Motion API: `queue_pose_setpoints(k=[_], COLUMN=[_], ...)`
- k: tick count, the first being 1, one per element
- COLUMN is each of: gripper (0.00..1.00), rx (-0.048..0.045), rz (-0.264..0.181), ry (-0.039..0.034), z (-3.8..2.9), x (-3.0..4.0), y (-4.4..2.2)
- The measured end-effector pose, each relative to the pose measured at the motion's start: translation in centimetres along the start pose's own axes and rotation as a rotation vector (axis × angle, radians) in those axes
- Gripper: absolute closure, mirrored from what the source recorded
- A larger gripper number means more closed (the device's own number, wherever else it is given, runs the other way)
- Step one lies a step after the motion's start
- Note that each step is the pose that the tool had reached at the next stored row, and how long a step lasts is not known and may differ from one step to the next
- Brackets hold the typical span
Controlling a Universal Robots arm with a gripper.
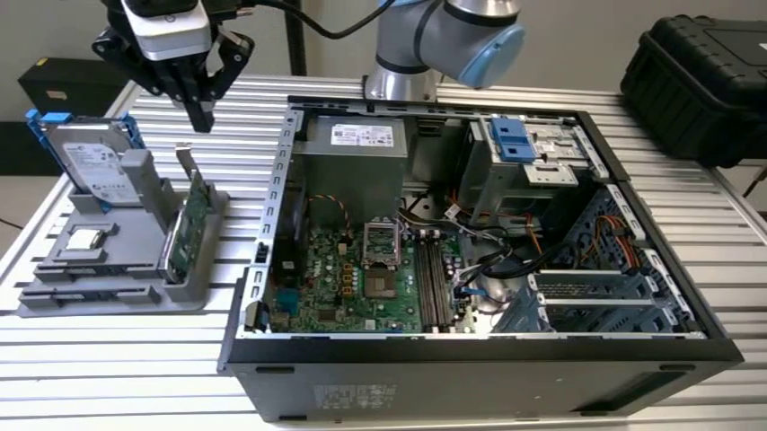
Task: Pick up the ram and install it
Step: 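Reach for the ram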
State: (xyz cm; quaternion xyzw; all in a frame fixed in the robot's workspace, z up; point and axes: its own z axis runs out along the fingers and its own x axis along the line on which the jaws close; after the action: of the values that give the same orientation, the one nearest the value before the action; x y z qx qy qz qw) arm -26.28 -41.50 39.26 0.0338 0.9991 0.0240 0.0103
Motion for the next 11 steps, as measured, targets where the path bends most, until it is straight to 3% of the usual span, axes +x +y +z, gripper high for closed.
queue_pose_setpoints(k=[11], gripper=[1.00], rx=[0.0000], rz=[-0.001], ry=[0.0001], z=[-0.06], x=[2.06], y=[-0.47])
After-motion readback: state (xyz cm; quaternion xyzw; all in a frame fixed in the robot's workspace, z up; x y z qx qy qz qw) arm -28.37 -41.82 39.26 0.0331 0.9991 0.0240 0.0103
